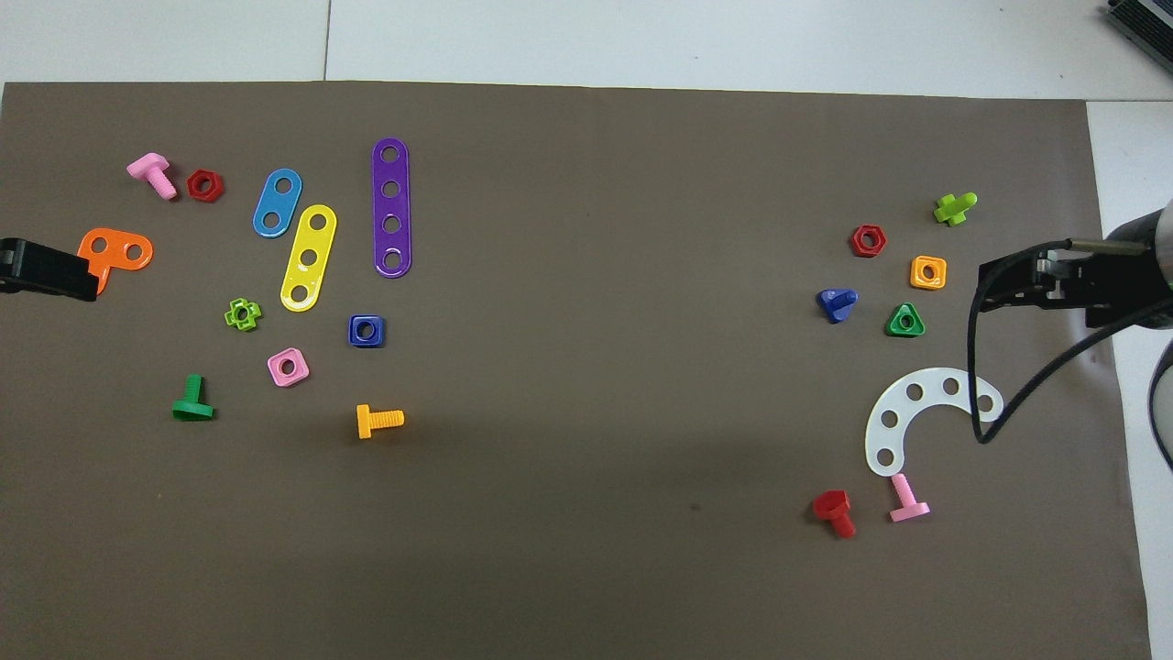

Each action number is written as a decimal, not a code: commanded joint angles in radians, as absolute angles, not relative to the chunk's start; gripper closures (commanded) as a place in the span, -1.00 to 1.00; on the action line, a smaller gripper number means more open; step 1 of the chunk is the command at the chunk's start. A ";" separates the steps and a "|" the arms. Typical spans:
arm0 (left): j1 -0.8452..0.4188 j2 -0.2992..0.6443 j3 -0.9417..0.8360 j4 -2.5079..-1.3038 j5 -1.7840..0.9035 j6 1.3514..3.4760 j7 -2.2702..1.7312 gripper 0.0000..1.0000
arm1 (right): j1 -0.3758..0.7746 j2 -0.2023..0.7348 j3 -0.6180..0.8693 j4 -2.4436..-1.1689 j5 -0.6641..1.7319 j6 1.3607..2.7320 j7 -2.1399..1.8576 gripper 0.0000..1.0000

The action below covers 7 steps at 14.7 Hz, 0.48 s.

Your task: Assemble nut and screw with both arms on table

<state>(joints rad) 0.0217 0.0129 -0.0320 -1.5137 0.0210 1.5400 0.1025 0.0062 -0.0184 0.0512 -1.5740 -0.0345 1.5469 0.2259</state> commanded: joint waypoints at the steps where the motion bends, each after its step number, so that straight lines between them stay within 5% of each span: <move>1: 0.032 -0.017 -0.037 -1.546 0.021 1.542 0.098 -1.00 | -0.009 -0.043 0.055 -1.600 -0.015 1.543 0.204 -1.00; 7: 0.032 -0.017 -0.037 -1.546 0.021 1.542 0.098 -1.00 | -0.009 -0.043 0.055 -1.598 -0.015 1.543 0.198 -1.00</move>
<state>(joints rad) 0.0217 0.0129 -0.0320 -1.5138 0.0210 1.5400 0.1025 0.0062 -0.0184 0.0512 -1.5741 -0.0344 1.5469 0.2259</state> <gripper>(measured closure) 0.000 0.000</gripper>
